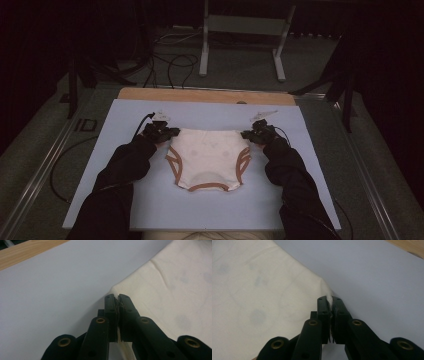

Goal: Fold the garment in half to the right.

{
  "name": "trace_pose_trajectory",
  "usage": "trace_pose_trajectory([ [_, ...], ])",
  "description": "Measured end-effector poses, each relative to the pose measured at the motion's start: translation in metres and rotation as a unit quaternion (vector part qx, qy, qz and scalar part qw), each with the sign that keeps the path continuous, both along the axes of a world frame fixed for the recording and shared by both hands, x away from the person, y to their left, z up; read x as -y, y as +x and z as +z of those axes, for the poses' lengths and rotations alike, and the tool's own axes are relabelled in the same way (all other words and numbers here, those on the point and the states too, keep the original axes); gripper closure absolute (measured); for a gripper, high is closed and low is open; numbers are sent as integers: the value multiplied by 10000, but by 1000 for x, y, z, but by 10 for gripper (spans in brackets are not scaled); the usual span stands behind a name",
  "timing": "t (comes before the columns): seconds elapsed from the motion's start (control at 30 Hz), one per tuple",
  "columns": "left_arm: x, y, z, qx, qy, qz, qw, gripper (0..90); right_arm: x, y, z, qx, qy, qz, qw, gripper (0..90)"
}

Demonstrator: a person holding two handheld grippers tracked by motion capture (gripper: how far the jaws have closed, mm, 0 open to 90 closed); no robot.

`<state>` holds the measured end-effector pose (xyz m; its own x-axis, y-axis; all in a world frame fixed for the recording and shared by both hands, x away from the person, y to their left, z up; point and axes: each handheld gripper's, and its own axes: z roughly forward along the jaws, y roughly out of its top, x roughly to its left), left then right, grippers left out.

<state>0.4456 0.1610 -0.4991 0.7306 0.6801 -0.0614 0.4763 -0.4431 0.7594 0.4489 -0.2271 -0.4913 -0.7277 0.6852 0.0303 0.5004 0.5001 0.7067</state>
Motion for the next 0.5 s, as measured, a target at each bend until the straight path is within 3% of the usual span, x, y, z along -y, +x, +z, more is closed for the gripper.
trace_pose_trajectory([
  [0.2, 0, 6, -3, -77, 9, 57, 10000, 878, 0, 4, 0, -26, -47, -36, 10000, 867],
  [0.5, 7, 13, -10, -186, 252, 164, 9994, 876, -1, 11, -8, -98, -68, -57, 9999, 865],
])
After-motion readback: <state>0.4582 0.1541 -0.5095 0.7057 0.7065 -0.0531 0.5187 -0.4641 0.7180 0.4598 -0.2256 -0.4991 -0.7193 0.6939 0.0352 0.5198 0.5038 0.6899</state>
